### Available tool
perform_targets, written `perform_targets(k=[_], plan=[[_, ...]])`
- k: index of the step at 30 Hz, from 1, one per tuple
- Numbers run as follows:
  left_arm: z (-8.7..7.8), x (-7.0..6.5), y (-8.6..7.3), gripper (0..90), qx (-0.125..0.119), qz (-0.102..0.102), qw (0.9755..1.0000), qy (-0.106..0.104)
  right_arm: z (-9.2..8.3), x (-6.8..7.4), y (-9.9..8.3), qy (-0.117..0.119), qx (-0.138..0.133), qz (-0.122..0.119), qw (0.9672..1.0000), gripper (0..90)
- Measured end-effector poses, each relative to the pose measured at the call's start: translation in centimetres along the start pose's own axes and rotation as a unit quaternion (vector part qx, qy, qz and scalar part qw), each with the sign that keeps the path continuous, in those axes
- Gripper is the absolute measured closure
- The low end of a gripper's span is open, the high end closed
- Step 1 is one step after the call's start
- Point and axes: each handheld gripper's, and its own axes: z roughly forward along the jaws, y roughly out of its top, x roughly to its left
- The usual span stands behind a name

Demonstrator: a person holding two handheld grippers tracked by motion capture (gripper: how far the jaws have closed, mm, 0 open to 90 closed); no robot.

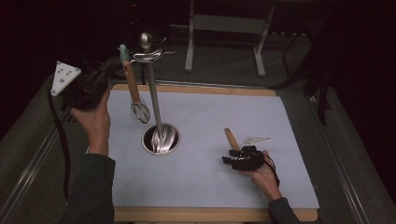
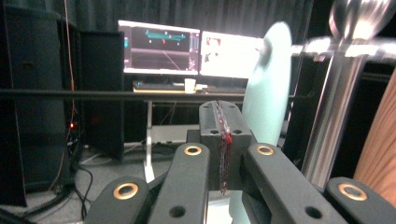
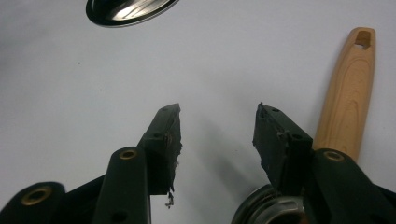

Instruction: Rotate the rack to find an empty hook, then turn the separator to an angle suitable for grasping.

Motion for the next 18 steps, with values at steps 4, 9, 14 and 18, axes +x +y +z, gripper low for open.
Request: perform_targets(k=[4, 9, 14, 18], plan=[[0.0, 0.5, -1.3, 89.8, 0.015, -0.003, 0.9999, 0.007, -0.2, -0.1, 0.0, -0.002, 0.0, 0.001, 1.0, 50.7], [0.0, 1.0, -2.4, 89.8, 0.034, 0.001, 0.9993, 0.016, -0.4, -0.4, -0.1, -0.003, -0.003, 0.006, 1.0, 50.7], [-0.4, 1.8, -4.3, 89.6, 0.055, 0.002, 0.9982, 0.025, -0.6, -0.6, -0.1, -0.009, -0.005, 0.007, 0.9999, 50.6], [-0.9, 2.1, -5.9, 89.2, 0.073, 0.004, 0.9969, 0.027, -1.0, -0.8, 0.0, -0.013, -0.007, 0.008, 0.9999, 50.6]])
